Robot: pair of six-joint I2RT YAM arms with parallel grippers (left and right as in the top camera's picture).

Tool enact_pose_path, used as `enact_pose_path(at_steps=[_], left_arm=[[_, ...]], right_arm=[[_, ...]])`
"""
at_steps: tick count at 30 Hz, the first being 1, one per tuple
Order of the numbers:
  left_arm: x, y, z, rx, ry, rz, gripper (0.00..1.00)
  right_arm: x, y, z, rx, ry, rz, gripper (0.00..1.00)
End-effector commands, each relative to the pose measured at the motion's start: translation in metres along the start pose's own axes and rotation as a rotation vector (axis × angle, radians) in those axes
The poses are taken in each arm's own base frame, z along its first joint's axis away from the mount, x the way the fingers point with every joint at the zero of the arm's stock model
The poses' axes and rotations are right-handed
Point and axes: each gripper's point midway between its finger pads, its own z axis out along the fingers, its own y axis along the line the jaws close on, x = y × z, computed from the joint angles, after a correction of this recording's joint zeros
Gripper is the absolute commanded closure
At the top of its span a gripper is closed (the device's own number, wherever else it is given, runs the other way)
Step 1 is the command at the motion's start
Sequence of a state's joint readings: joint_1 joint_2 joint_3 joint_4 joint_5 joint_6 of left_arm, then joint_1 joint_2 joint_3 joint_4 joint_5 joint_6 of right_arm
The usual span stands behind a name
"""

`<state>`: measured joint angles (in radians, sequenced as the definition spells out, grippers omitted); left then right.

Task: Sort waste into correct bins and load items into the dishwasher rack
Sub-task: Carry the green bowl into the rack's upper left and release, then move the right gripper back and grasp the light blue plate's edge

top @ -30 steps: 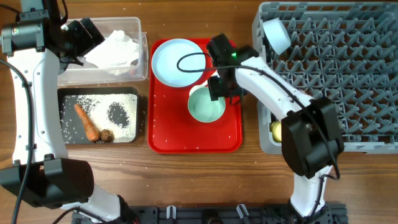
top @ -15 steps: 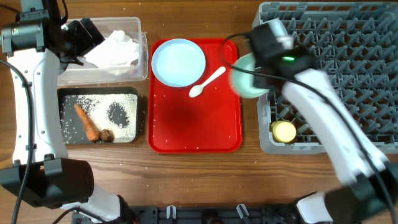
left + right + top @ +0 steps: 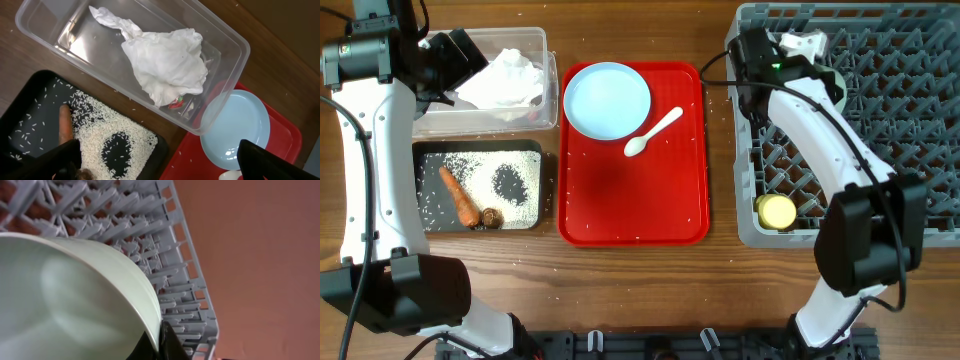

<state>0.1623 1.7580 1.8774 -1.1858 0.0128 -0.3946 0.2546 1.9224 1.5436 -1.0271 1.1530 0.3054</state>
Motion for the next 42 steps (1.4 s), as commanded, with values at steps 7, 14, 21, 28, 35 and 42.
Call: enact_pose_path(at_steps=[7,14,21,28,35,42], left_arm=[[-0.001,0.003,0.003,-0.013,-0.001,-0.009,0.0],[-0.001,0.003,0.003,-0.013,-0.001,-0.009,0.0],[-0.001,0.003,0.003,-0.013,-0.001,-0.009,0.0],[-0.001,0.003,0.003,-0.013,-0.001,-0.009,0.0],[-0.001,0.003,0.003,-0.013,-0.001,-0.009,0.0],[-0.001,0.003,0.003,-0.013,-0.001,-0.009,0.0]], right_arm=[[0.004,0.038,-0.021,-0.084,-0.025,-0.086,0.95],[0.029,0.085,-0.048,-0.343,0.049,-0.169,0.83],[0.037,0.109,-0.084,-0.435,0.016,-0.235,0.39],[0.012,0.11,-0.115,-0.616,-0.003,-0.131,0.0],[0.011,0.155,-0.203,-1.202,0.027,-0.169,0.64],[0.064,0.168,-0.186,-1.17,0.205,-0.214,0.82]])
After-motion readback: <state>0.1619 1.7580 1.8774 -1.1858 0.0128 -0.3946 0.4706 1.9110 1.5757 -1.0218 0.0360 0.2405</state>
